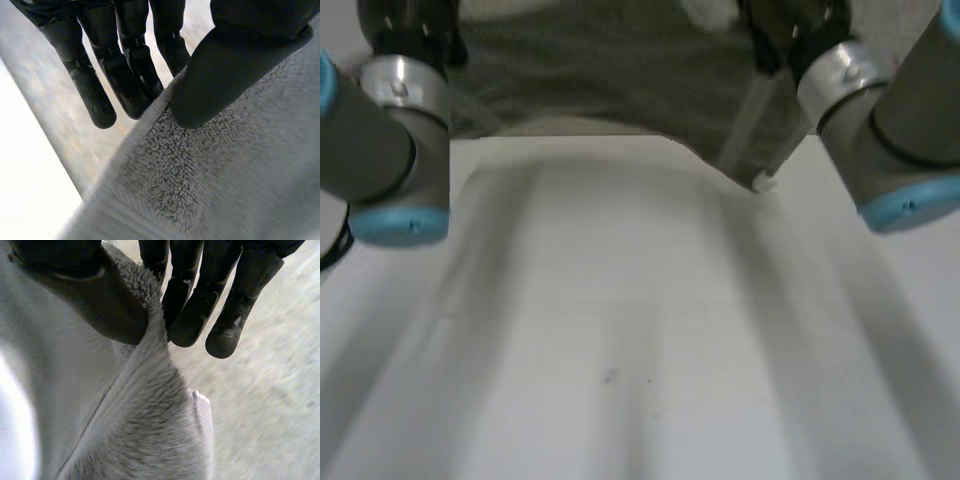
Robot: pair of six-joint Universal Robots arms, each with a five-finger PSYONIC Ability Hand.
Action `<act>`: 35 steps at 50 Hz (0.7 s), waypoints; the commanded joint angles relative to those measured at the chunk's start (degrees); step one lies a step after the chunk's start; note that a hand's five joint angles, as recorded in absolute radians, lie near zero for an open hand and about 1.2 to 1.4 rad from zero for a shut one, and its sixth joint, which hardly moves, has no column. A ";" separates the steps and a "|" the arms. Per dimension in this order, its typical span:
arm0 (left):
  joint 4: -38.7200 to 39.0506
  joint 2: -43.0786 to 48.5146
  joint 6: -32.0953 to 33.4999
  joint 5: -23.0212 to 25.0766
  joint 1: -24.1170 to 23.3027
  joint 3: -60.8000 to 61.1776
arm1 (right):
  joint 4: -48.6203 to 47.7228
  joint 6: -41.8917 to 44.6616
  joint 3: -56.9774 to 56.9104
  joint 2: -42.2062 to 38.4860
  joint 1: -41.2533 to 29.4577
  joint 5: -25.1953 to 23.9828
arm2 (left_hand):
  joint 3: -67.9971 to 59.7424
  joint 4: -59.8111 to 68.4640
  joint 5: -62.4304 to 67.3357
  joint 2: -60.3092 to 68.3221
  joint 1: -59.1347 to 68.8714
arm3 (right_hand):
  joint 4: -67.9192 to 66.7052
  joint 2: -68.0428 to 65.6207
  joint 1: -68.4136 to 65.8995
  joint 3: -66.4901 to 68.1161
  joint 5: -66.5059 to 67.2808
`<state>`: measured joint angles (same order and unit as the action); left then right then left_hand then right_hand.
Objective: Fold the towel.
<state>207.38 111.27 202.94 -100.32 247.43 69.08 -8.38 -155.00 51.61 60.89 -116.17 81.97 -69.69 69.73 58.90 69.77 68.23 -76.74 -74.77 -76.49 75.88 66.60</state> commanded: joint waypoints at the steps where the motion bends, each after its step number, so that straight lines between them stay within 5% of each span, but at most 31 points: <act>1: -0.31 -1.06 0.44 1.09 -0.11 18.60 | 1.00 5.05 13.49 0.10 0.59 -1.55 | -10.31 10.27 11.10 10.23 11.77 | -3.26 -5.23 -3.51 4.12 3.40; 15: 0.93 2.72 0.61 8.82 -0.28 35.94 | 0.39 6.73 35.13 -4.03 1.47 -2.34 | -10.31 10.27 11.10 10.23 11.77 | -3.26 -5.23 -3.51 4.12 3.40; 24: 0.93 1.76 0.53 8.91 -0.02 36.65 | -0.05 3.92 39.36 -0.25 3.58 -2.25 | -10.31 10.27 11.10 10.23 11.77 | 26.74 24.78 26.49 -25.89 -26.60; 35: 1.89 0.70 0.44 8.91 -0.02 37.97 | -2.52 -3.47 40.77 0.37 6.66 -3.13 | -10.31 10.27 11.10 10.23 11.77 | 40.75 38.78 40.50 -39.89 -40.61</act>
<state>208.46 112.16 203.39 -91.38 247.42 106.30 -9.92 -155.26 91.97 61.08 -111.20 79.64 -69.71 69.84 58.90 69.78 68.23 -39.60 -40.40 -39.57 40.02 28.22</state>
